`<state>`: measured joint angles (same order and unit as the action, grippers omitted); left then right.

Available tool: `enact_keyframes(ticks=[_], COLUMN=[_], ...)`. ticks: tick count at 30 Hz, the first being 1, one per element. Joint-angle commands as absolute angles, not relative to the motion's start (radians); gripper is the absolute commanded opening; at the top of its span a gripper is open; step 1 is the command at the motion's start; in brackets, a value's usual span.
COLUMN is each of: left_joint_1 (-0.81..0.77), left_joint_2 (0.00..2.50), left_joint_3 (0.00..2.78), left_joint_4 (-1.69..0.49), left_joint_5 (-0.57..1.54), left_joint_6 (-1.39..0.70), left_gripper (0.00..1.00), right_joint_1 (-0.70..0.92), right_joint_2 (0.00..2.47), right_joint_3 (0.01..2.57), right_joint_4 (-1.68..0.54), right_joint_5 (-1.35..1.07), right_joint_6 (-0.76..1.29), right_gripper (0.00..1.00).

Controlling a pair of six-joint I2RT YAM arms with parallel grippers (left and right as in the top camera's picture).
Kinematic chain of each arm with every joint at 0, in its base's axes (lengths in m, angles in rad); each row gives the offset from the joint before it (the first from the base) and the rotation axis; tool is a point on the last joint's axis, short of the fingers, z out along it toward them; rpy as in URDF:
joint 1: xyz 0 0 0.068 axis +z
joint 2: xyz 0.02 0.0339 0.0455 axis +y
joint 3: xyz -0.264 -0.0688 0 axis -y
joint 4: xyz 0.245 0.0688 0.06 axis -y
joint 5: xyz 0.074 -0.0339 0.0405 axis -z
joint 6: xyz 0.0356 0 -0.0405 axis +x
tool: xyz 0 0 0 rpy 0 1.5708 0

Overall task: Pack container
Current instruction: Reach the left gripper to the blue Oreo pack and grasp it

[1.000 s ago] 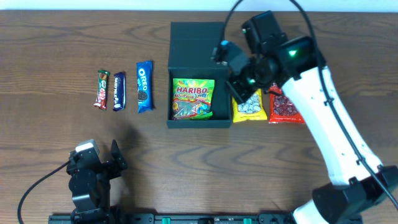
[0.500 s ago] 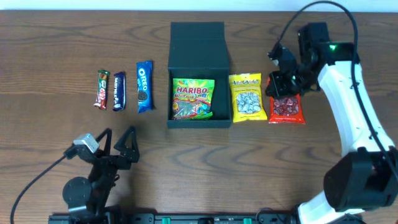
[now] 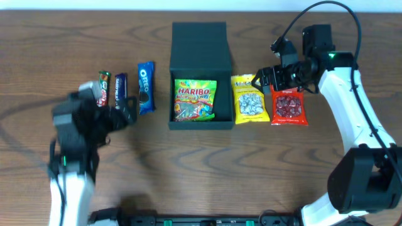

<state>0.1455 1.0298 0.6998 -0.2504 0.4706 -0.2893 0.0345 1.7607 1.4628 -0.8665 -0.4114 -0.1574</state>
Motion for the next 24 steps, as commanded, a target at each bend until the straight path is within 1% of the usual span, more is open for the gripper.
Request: enact_keyframes(ticks=[1,3,6,10,13,18,24], left_joint_1=[0.091,0.031,-0.056,-0.105,-0.107,-0.072,-0.032], left_joint_2=[1.253,1.395,1.545,1.634,1.654,1.655,1.701], left_joint_3=[0.854,0.956,1.062,1.097,1.097,1.097,1.097], left_joint_4=[-0.300,-0.351,-0.388,-0.344,-0.327,-0.325,-0.303], left_joint_5=[0.466,0.427,0.294,0.233,0.236,0.142,0.147], left_joint_6=[-0.179,-0.144,-0.126,-0.128,-0.134,-0.169,-0.171], left_gripper=[0.96,0.96,0.95,0.95,0.95,0.95,0.95], right_joint_1=[0.031,0.031,0.029,0.029,0.029,0.029,0.029], right_joint_2=[1.766,1.771,1.772,1.772,1.772,1.772,1.772], right_joint_3=[1.457,1.457,1.457,1.457,1.457,1.457,1.457], right_joint_4=[-0.809,-0.767,-0.742,-0.749,-0.760,-0.784,-0.801], right_joint_5=[-0.328,-0.329,-0.328,-0.328,-0.328,-0.328,-0.328], right_joint_6=[-0.159,-0.162,-0.162,-0.162,-0.162,-0.162,-0.161], right_gripper=[0.99,0.99,0.99,0.99,0.99,0.99,0.99])
